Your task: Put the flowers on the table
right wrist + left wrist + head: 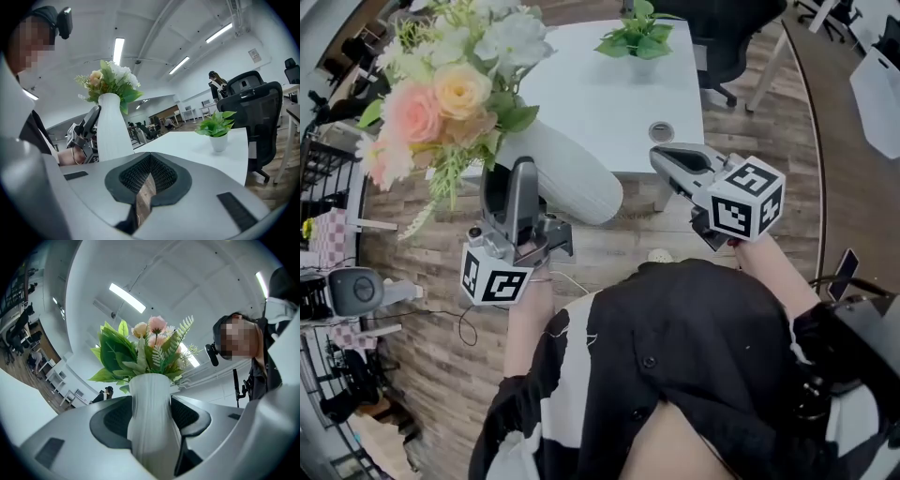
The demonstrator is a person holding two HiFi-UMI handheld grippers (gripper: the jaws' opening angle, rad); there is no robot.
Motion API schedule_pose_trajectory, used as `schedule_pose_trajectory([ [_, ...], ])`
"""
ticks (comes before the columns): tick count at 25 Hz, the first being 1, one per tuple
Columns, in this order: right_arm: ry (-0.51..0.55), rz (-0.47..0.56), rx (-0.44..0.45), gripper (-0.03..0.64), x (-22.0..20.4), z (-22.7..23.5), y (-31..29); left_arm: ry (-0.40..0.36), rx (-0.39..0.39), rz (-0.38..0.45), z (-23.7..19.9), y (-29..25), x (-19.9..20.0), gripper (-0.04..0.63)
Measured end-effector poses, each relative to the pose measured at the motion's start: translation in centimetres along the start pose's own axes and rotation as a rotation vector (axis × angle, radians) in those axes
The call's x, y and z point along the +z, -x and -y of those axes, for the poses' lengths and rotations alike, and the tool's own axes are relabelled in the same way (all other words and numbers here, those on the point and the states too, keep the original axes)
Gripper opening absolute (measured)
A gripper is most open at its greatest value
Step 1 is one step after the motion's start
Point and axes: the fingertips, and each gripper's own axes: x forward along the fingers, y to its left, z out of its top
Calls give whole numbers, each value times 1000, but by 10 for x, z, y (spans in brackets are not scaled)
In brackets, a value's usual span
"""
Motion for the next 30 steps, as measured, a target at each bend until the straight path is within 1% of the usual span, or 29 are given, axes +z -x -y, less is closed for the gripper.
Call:
schedule_pose_trajectory([
  [6,-6,-18,21,14,23,44,0,-23,4,21,-10,-51,-15,267],
  [11,-25,-46,71,14,19,65,-8,-28,32,13,-16,-75,-37,267],
  [16,-51,-68,128,14,9,95,-31,-44,58,-3,-46,-103,-72,265],
  [18,-65,-72,139,14,4,99,-35,-49,59,-8,-52,-109,-80,265],
  [21,-86,-71,127,14,-2,97,-36,-50,56,-37,-53,-111,-84,265],
  [25,-99,-54,109,14,3,94,-41,-20,47,-50,-58,-109,-86,264],
  [28,-98,-51,97,14,5,94,-44,-13,15,-44,-61,-109,-86,264],
  [30,-103,-44,80,14,6,95,-46,-29,-13,-46,-61,-111,-85,264],
])
